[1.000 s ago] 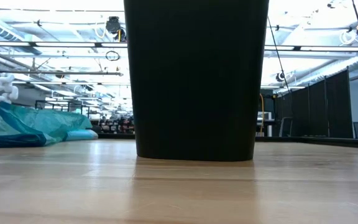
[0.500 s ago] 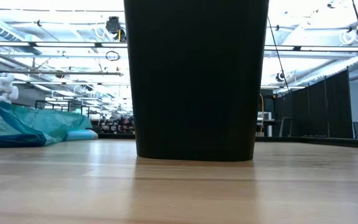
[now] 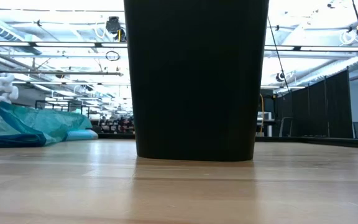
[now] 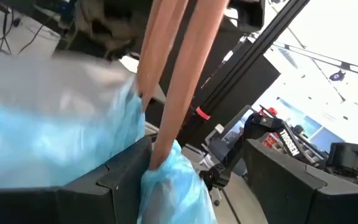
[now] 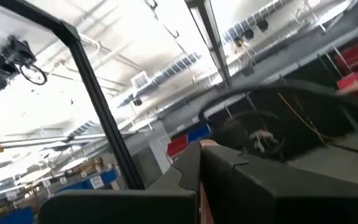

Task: Place trash/remove bag and relplace
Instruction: Remove the blue trash bag from the bin

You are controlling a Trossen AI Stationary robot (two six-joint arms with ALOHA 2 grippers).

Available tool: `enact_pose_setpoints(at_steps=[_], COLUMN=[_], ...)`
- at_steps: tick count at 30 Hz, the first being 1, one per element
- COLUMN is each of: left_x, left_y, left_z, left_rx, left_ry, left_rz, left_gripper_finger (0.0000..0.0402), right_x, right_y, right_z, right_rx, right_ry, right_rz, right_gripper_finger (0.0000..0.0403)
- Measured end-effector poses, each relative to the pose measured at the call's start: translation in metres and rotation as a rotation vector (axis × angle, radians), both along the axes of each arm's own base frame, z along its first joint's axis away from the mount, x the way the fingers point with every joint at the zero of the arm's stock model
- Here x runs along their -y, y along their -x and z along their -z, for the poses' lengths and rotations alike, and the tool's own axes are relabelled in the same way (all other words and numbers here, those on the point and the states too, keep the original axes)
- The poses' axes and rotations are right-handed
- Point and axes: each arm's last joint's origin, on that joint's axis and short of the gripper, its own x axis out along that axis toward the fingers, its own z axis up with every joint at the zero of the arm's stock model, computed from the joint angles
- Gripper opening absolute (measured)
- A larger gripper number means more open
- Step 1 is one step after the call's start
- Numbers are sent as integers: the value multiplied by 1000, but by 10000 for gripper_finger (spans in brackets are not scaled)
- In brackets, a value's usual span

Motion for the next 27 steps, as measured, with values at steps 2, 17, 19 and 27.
enact_pose_setpoints(at_steps=[2,17,19,27], left_x=[2,2,3,2], left_y=[0,0,0,10], left_z=[2,11,10,-9], left_rx=[-15,-98,-96,58], left_ry=[-1,-14,-13,-43], left_rz=[5,-14,-13,-3], left_gripper_finger=[257,257,257,258], right_x=[2,2,2,-6], right_y=[6,15,15,15], right_z=[-6,-32,-32,-32], right_rx=[32,45,46,10], right_ry=[0,61,59,37], right_rz=[6,50,49,17], right_gripper_finger=[0,0,0,0])
